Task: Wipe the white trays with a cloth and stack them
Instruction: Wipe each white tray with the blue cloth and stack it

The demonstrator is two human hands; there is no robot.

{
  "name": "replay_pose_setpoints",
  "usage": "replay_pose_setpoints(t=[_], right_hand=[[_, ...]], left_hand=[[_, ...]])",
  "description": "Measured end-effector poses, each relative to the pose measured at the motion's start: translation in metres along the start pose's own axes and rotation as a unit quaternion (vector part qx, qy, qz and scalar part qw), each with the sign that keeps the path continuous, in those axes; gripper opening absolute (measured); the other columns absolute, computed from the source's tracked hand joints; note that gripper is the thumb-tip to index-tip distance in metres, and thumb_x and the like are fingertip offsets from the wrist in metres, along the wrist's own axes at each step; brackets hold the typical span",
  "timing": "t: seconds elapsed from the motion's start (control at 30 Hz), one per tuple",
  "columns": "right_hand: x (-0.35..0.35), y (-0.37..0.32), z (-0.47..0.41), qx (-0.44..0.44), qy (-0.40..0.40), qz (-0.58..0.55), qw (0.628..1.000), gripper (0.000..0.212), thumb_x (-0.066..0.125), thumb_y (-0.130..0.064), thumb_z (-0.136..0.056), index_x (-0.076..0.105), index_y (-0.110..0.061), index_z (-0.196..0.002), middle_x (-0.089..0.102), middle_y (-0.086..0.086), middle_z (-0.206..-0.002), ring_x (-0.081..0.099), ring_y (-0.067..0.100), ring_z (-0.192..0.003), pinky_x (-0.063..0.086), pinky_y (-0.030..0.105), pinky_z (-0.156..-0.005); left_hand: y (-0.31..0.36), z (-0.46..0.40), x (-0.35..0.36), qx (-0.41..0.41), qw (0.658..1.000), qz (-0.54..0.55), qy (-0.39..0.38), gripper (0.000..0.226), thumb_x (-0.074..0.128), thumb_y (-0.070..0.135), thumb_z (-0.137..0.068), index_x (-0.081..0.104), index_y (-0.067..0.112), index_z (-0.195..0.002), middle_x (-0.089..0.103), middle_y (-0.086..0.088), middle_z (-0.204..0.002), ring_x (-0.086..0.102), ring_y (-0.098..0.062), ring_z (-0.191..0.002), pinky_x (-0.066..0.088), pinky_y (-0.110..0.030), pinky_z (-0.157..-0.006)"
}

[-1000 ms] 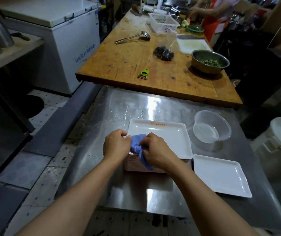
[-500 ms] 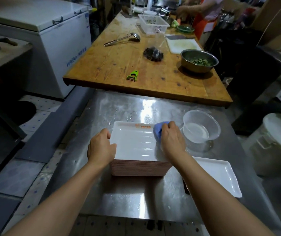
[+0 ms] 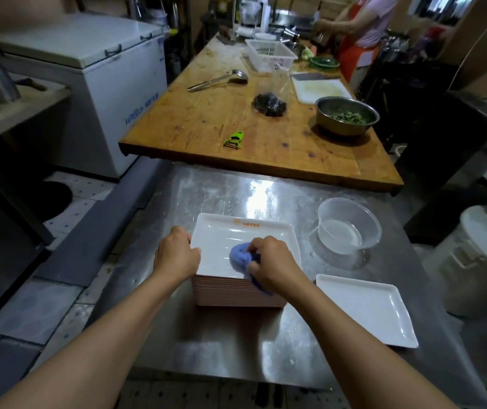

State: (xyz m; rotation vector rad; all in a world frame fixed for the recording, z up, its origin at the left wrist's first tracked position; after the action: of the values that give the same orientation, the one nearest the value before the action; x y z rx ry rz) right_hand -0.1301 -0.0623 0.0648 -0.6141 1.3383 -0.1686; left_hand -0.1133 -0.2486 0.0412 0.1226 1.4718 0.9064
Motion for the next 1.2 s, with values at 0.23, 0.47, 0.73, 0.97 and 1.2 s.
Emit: replay_pose_setpoints(t=[0.23, 0.47, 0.73, 0.97, 1.2], right_hand=[[-0.054, 0.010, 0.014, 0.062, 0.173, -0.195, 0.963, 0.010, 0.052, -0.005, -0.085, 0.061, -0.010, -0.085, 0.060, 0.004, -0.082, 0.054, 0.015, -0.071, 0.039, 0.007, -0.052], [-0.122, -0.028, 0.016, -0.029, 0.321, -0.196, 0.926, 0.016, 0.053, -0.004, -0.088, 0.060, -0.005, -0.103, 0.051, 0.005, -0.104, 0.054, 0.022, -0.098, 0.045, 0.030, -0.087], [-0.147, -0.086, 0.000, -0.148, 0.163, -0.203, 0.954, 0.023, 0.044, -0.013, -0.092, 0.053, -0.020, -0.112, 0.058, 0.001, -0.102, 0.053, 0.015, -0.090, 0.042, 0.020, -0.071], [-0.154, -0.094, 0.010, -0.201, 0.093, -0.179, 0.959, 0.029, 0.047, -0.015, -0.090, 0.050, -0.032, -0.112, 0.062, 0.000, -0.086, 0.063, 0.010, -0.062, 0.053, 0.030, -0.044], [-0.161, -0.036, 0.025, -0.130, 0.120, -0.085, 0.981, 0.027, 0.053, -0.011, -0.083, 0.060, -0.032, -0.099, 0.066, -0.004, -0.084, 0.062, 0.009, -0.071, 0.053, 0.026, -0.057]], left_hand=[[0.031, 0.011, -0.019, 0.022, 0.987, 0.160, 0.021, 0.014, 0.041, 0.002, -0.085, 0.039, 0.011, -0.096, 0.052, -0.004, -0.086, 0.049, -0.015, -0.071, 0.038, -0.031, -0.052], [0.067, 0.031, -0.054, 0.115, 0.961, 0.232, 0.098, 0.026, 0.042, 0.000, -0.088, 0.051, 0.022, -0.099, 0.062, -0.001, -0.091, 0.059, -0.023, -0.084, 0.052, -0.039, -0.068], [0.094, 0.051, -0.093, 0.263, 0.916, 0.271, 0.138, 0.025, 0.051, 0.001, -0.087, 0.059, 0.024, -0.082, 0.064, 0.008, -0.074, 0.059, -0.014, -0.070, 0.049, -0.039, -0.062], [0.098, 0.045, -0.109, 0.270, 0.899, 0.324, 0.121, 0.018, 0.057, 0.007, -0.086, 0.058, 0.020, -0.075, 0.062, 0.005, -0.068, 0.051, -0.003, -0.059, 0.041, -0.023, -0.054], [0.082, 0.030, -0.102, 0.170, 0.877, 0.440, 0.098, 0.015, 0.056, 0.008, -0.092, 0.056, 0.015, -0.078, 0.062, -0.012, -0.076, 0.056, -0.023, -0.068, 0.044, -0.035, -0.063]])
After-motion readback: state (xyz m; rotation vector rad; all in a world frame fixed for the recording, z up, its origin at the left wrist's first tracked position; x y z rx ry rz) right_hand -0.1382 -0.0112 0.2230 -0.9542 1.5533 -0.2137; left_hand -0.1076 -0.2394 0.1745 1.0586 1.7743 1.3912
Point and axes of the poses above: each hand's wrist, its own z-axis away from the middle knuckle, its own x-axis out of the palm, y = z × x, the point moved 5 cm from there along -z, towards the middle knuckle
